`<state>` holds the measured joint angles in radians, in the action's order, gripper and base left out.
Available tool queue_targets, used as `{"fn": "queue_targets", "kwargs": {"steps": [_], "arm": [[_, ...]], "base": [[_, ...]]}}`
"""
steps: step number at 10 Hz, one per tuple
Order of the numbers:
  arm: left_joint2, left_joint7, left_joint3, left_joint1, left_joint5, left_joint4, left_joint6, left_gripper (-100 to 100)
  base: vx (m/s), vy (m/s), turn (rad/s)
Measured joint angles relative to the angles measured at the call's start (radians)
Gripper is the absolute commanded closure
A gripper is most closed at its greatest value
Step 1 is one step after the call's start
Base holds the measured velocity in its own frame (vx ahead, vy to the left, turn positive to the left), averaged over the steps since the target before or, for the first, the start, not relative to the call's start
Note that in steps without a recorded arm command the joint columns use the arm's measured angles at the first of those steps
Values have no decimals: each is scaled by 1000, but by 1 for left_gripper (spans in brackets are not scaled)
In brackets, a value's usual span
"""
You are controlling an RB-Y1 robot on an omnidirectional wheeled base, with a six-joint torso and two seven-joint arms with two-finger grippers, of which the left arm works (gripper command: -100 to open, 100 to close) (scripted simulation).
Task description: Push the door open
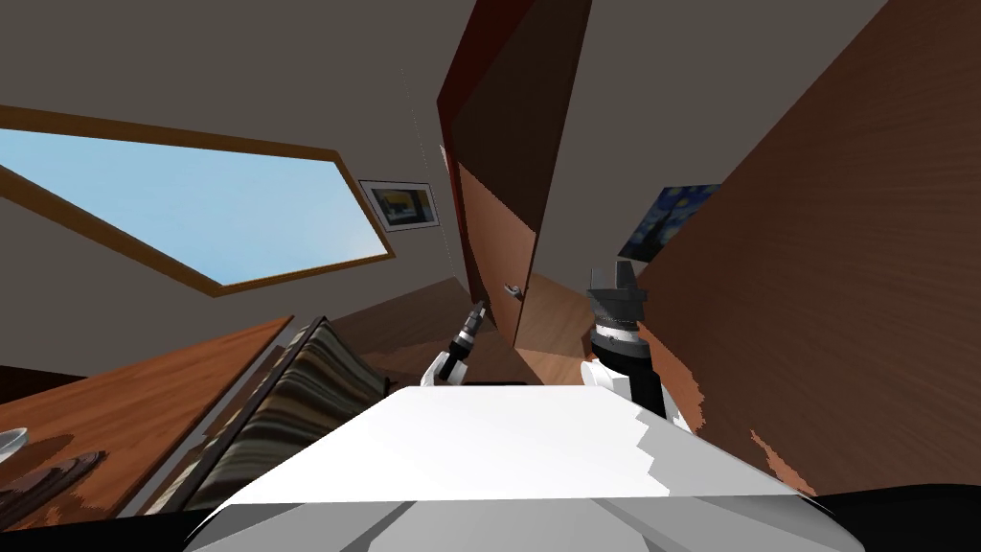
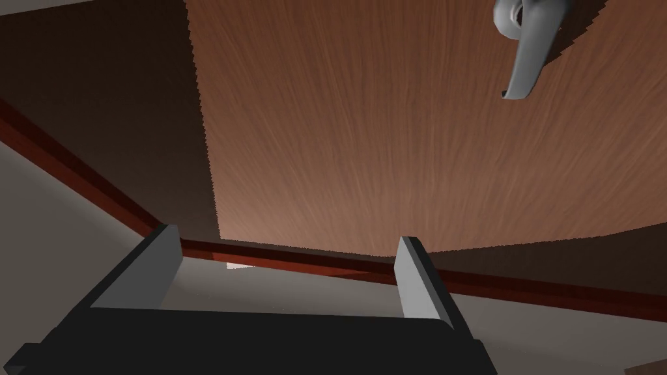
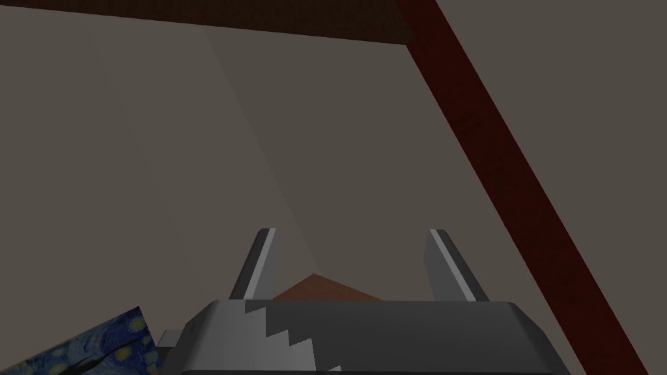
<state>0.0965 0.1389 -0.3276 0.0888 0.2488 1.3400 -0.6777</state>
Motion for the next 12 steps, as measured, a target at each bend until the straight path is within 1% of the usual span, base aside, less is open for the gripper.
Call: {"fn": "queue_targets", "kwargs": {"steps": [1,2,3,6,7,11,12], "arm": [[1,9,-10,-8,3,-23,-6,-100],[-5,15,-19,-22,7,-53,-10,-100],[-6,20,-30,-27,11,-80,-19,-100],[-8,42,-59,-47,22,-145,-35,-100],[-10,49,-65,-63,24,-182,-46,-100],[-16,79,-101,-97,37,-264,-58,-100],[-18,85,-108,-106,39,-293,-68,-100]], "base": [[93,28,-31],[100,24,-36],[91,37,-31],[97,42,-32],[91,31,-32],[90,40,-29],[96,20,-31]]}}
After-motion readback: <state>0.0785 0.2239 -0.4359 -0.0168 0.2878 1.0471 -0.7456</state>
